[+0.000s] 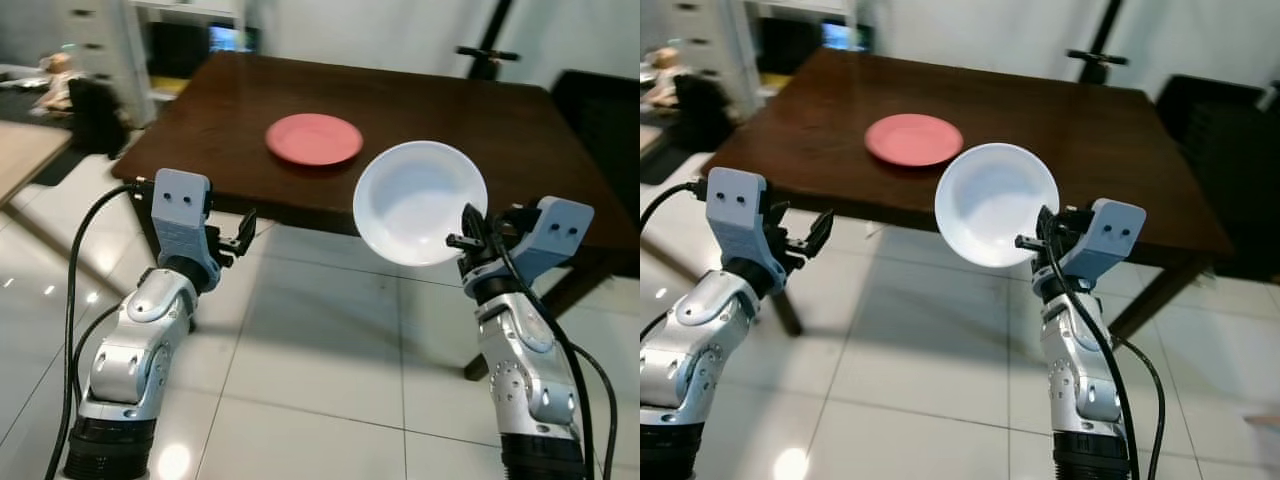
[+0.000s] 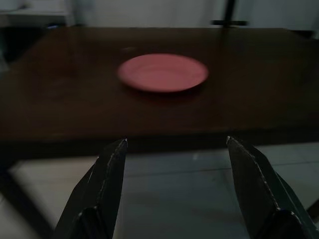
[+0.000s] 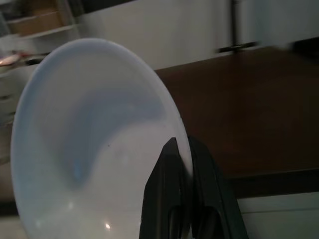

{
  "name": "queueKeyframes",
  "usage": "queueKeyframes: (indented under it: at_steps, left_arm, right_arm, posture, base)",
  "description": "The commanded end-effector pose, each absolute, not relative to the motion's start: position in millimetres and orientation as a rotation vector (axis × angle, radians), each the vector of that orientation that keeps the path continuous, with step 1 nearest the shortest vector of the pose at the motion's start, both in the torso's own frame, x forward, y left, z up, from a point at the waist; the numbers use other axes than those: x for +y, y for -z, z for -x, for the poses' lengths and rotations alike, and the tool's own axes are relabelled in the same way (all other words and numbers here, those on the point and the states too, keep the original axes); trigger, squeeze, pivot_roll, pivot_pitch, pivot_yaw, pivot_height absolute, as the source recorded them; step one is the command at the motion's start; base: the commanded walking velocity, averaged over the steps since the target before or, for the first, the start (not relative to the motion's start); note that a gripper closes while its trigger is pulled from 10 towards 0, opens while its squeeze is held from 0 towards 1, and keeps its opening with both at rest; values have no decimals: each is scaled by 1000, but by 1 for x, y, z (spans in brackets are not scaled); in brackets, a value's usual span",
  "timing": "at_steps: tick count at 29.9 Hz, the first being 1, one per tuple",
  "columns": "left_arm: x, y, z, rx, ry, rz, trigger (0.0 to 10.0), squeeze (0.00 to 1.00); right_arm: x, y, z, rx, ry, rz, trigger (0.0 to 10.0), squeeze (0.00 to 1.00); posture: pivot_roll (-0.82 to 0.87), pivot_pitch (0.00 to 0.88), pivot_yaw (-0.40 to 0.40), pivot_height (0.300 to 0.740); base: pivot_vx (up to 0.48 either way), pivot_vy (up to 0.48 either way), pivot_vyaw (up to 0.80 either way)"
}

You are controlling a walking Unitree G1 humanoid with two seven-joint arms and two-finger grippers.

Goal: Setting the table

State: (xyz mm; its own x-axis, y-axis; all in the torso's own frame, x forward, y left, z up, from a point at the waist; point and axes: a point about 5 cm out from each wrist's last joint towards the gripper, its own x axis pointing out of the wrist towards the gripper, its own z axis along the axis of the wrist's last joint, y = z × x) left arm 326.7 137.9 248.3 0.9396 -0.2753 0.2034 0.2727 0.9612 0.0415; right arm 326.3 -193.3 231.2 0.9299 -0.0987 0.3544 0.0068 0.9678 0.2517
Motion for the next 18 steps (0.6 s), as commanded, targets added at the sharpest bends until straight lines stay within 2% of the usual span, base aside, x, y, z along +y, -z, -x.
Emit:
queueKeyframes:
  at_steps: [1, 7, 18]
  left_arm:
    - [140, -244, -325, -198, 282, -20, 10000, 0]
    - [139, -245, -325, -199, 288, -22, 10000, 0]
    - [139, -245, -325, -201, 289, -24, 10000, 0]
  right_arm:
    - [-195, -232, -325, -378, 64, -258, 10000, 0]
    - [-195, -232, -325, -377, 67, -258, 10000, 0]
    - [-194, -232, -326, -377, 60, -244, 10000, 0]
  posture:
    - [19, 144, 29, 740]
    - [18, 146, 29, 740]
    - [20, 145, 29, 740]
  base:
    - [458, 0, -775]
    - [457, 0, -732]
    - [454, 0, 0]
